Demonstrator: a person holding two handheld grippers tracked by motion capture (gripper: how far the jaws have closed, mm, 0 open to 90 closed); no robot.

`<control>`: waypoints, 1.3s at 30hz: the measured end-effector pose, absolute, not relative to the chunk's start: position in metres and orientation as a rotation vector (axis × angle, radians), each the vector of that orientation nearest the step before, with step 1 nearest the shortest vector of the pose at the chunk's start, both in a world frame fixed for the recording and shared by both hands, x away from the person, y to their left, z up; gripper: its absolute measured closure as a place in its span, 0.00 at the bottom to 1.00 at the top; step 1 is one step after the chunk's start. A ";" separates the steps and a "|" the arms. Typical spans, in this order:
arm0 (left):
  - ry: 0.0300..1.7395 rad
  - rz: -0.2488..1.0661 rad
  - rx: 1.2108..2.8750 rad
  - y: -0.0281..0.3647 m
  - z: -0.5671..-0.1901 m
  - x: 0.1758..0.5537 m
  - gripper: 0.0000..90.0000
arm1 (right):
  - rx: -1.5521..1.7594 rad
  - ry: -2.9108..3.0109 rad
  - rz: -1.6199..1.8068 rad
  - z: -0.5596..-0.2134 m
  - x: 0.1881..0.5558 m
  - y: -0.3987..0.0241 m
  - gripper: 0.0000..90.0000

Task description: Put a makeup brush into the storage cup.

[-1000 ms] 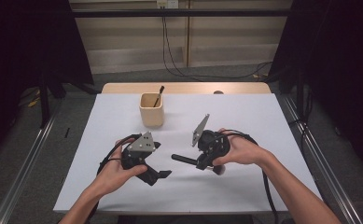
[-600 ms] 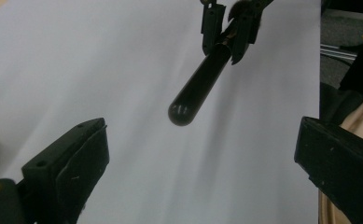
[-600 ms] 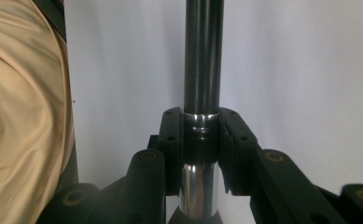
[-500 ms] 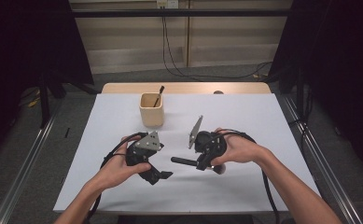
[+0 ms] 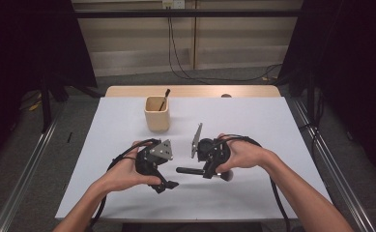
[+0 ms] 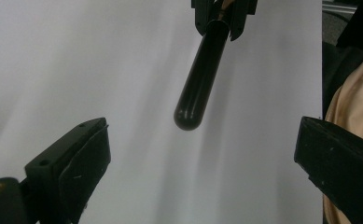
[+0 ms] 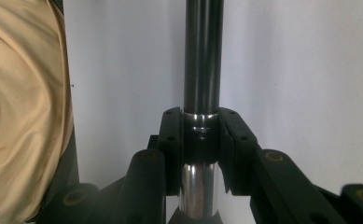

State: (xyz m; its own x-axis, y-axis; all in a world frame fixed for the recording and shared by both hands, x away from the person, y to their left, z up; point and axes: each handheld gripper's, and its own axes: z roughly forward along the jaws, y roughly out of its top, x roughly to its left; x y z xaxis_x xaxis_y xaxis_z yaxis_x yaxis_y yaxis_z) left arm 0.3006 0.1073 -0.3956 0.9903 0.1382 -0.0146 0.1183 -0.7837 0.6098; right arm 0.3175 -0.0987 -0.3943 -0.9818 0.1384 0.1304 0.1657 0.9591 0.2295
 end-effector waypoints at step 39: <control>0.176 -0.086 2.528 0.097 -0.408 0.314 0.48 | -0.180 -2.991 -0.408 -0.399 0.315 -0.085 0.81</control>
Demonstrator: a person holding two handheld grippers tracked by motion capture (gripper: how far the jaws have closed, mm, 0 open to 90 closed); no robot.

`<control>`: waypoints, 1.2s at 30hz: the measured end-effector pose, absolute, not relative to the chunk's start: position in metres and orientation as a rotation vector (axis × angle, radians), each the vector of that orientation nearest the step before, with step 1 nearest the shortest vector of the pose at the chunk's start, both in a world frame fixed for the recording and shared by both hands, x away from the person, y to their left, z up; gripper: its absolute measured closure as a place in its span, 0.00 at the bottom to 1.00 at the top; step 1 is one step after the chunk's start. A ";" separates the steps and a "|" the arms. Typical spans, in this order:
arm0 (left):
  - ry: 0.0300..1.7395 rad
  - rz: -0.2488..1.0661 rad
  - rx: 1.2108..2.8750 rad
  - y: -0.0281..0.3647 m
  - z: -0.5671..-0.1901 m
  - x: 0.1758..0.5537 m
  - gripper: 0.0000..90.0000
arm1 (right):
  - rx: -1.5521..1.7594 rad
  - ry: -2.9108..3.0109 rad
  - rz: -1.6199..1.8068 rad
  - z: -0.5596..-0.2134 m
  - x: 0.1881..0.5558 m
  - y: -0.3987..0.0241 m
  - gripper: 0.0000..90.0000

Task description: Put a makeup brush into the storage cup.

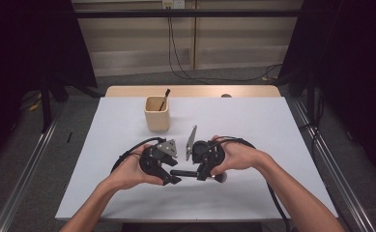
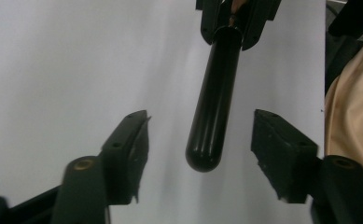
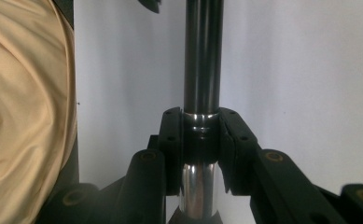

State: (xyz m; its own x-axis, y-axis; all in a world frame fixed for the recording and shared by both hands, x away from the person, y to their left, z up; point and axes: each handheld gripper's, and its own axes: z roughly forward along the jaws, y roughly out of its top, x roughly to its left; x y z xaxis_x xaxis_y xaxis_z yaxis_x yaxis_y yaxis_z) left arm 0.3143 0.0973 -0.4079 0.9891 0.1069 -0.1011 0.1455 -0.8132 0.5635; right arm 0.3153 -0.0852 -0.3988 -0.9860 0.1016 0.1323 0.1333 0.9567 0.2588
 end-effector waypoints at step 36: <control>0.119 -0.134 2.499 0.086 -0.418 0.313 0.80 | -0.142 -3.029 -0.445 -0.400 0.314 -0.089 0.81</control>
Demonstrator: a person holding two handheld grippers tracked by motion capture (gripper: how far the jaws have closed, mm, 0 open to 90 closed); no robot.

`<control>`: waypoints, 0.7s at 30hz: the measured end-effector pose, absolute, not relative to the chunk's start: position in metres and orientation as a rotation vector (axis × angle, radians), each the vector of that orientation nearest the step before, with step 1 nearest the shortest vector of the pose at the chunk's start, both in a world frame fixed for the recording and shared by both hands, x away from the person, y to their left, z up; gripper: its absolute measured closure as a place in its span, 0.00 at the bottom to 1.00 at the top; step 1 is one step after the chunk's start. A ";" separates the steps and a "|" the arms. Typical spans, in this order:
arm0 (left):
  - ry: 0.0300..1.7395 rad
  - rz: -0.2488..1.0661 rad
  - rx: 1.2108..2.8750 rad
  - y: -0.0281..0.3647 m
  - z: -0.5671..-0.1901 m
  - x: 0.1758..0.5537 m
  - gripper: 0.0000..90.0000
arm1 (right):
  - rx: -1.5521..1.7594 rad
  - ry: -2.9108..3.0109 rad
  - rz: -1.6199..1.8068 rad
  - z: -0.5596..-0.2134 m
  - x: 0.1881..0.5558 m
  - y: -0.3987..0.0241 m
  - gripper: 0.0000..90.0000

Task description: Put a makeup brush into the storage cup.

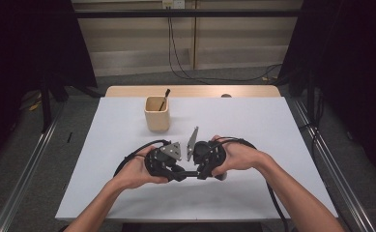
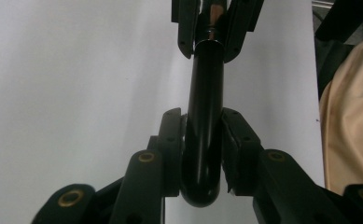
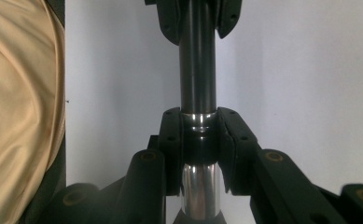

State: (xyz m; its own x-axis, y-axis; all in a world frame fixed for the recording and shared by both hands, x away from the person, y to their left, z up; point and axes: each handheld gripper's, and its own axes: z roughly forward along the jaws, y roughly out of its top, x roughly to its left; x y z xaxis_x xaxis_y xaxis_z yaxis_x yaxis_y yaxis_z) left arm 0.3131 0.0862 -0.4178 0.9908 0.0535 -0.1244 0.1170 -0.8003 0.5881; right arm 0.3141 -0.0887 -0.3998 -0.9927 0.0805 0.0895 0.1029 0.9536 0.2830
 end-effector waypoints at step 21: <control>0.143 -0.179 2.500 0.089 -0.421 0.310 0.83 | -0.140 -2.997 -0.483 -0.402 0.316 -0.090 0.72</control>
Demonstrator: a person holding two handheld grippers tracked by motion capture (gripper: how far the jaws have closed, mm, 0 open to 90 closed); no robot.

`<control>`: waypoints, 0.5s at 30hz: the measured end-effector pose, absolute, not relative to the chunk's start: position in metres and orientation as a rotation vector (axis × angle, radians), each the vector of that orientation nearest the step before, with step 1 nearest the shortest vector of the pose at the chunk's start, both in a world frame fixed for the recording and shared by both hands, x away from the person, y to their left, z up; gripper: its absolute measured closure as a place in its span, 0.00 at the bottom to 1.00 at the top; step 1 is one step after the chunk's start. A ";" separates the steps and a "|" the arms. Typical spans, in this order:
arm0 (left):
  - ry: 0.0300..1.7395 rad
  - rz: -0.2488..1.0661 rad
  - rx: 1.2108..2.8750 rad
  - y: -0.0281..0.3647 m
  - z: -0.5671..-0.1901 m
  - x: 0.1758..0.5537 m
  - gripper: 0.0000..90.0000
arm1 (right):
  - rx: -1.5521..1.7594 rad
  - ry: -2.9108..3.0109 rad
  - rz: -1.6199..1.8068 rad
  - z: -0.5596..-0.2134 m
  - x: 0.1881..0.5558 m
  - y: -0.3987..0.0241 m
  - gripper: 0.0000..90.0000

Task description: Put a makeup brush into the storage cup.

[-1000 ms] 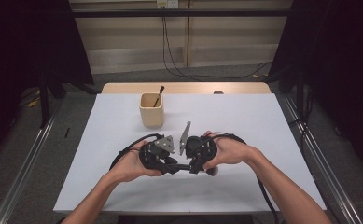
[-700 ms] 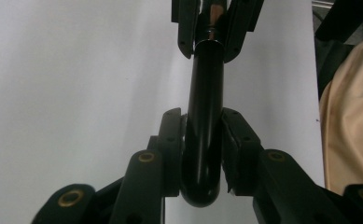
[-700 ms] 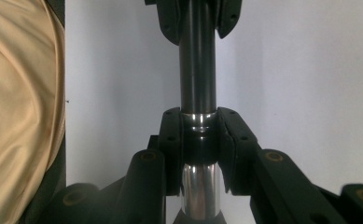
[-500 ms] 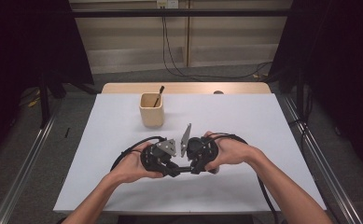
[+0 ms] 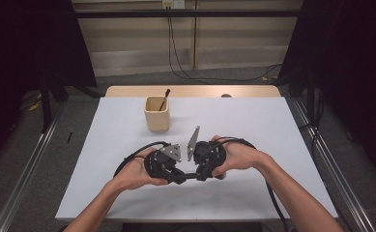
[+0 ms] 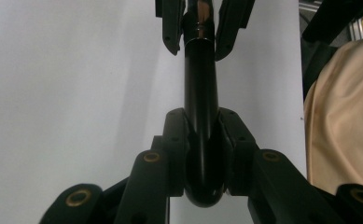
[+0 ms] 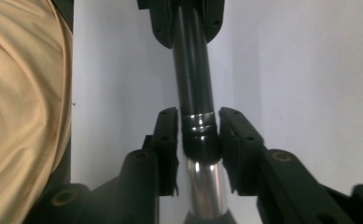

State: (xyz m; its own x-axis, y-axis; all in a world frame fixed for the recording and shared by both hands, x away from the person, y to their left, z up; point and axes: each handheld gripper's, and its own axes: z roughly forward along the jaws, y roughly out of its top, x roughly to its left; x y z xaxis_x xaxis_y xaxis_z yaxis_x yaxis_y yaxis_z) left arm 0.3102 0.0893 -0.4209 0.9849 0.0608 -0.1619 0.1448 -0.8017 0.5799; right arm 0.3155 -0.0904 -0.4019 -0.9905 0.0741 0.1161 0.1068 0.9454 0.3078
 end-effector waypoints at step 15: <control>0.246 -0.157 2.441 0.111 -0.426 0.312 0.83 | -0.344 -2.961 -0.680 -0.394 0.320 -0.105 0.26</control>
